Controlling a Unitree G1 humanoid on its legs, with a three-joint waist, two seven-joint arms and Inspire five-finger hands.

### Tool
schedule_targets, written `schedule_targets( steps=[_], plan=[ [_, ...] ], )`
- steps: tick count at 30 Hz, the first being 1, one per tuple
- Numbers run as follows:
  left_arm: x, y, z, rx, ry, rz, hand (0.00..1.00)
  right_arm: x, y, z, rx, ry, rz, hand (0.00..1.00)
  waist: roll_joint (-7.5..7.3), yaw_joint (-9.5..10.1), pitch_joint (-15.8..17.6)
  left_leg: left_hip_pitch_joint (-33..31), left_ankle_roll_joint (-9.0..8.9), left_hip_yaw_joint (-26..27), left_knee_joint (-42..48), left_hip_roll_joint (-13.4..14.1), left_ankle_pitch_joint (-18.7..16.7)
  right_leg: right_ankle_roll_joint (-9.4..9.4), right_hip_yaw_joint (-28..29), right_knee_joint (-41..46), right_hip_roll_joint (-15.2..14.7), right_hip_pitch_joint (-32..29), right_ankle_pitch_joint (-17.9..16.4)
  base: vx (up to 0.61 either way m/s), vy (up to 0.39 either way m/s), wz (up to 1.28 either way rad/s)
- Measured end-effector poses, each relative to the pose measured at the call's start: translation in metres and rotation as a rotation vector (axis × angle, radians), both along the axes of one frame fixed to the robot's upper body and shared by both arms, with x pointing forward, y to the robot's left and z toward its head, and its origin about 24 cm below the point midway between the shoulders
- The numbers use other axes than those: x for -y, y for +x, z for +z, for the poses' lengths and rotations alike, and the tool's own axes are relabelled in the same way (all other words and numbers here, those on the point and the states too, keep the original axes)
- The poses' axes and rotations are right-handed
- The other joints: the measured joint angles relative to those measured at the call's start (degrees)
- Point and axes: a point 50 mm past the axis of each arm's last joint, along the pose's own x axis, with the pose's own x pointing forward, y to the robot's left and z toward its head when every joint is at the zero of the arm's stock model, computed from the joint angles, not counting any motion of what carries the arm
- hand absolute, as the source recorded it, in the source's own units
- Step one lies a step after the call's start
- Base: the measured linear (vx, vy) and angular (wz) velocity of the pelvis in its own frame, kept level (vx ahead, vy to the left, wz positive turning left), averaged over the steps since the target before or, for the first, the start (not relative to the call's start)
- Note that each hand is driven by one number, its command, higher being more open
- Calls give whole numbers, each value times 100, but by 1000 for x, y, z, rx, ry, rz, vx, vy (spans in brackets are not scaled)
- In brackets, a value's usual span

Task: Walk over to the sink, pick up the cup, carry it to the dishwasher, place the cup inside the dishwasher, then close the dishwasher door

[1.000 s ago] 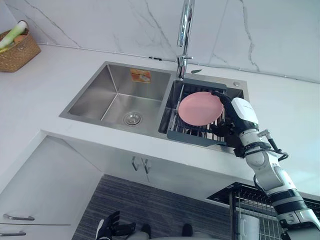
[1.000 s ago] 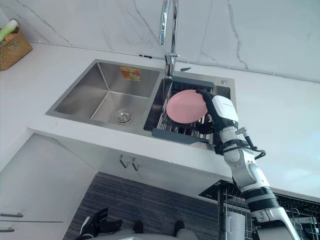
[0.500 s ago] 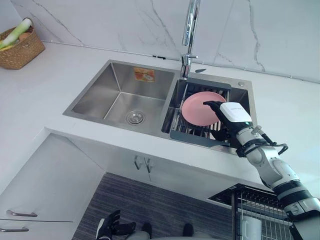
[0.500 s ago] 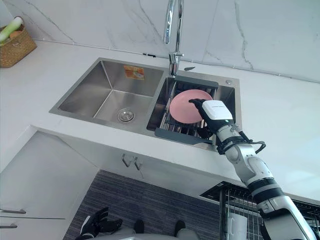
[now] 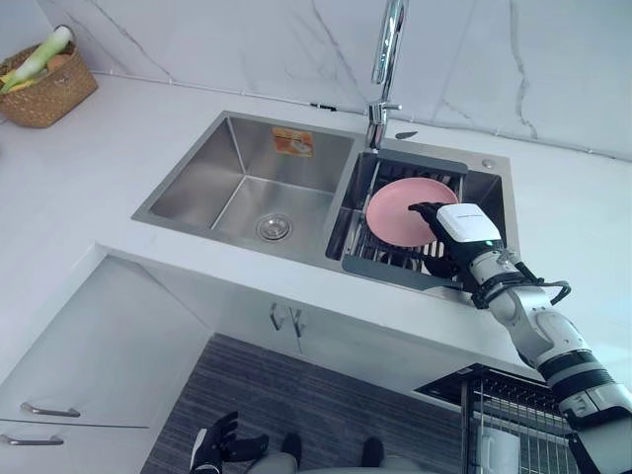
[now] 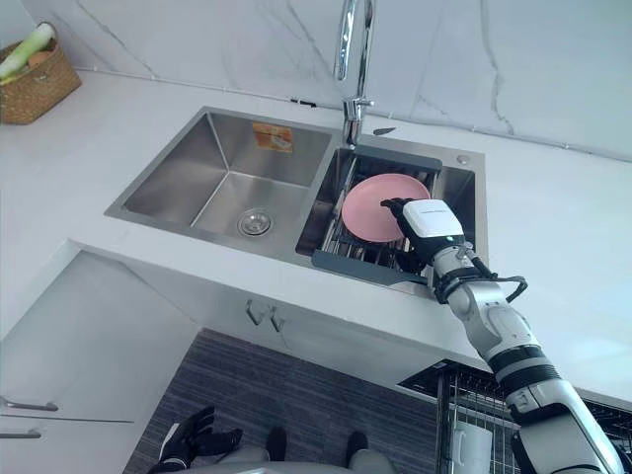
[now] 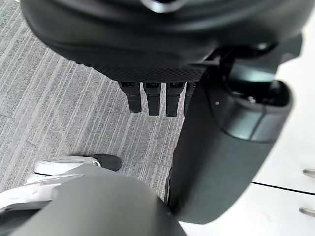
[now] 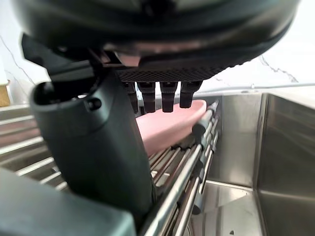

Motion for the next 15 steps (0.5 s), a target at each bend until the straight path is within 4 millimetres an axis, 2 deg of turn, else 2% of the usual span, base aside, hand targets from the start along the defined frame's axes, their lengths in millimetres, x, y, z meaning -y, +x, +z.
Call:
schedule_targets(
  steps=[10, 11, 15],
  plan=[
    [1, 2, 1, 15, 2, 6, 90, 0, 7, 7, 51, -25, -28, 90, 44, -19, 93, -138, 11, -46, -8, -63, 79, 22, -43, 3, -45, -111, 18, -18, 5, 2],
    [1, 3, 1, 17, -1, 13, 90, 0, 9, 7, 54, -21, -33, 30, 43, -27, 121, -139, 14, -58, -15, -72, 97, 23, -55, 7, -49, -111, 20, -48, 4, 5],
    [0, 4, 2, 25, -2, 20, 90, 1, 13, 11, 66, -21, -50, 30, 45, -62, 178, -200, 20, -146, -71, -78, 181, 35, -117, 10, -68, -169, 32, -69, -3, 9]
  ],
)
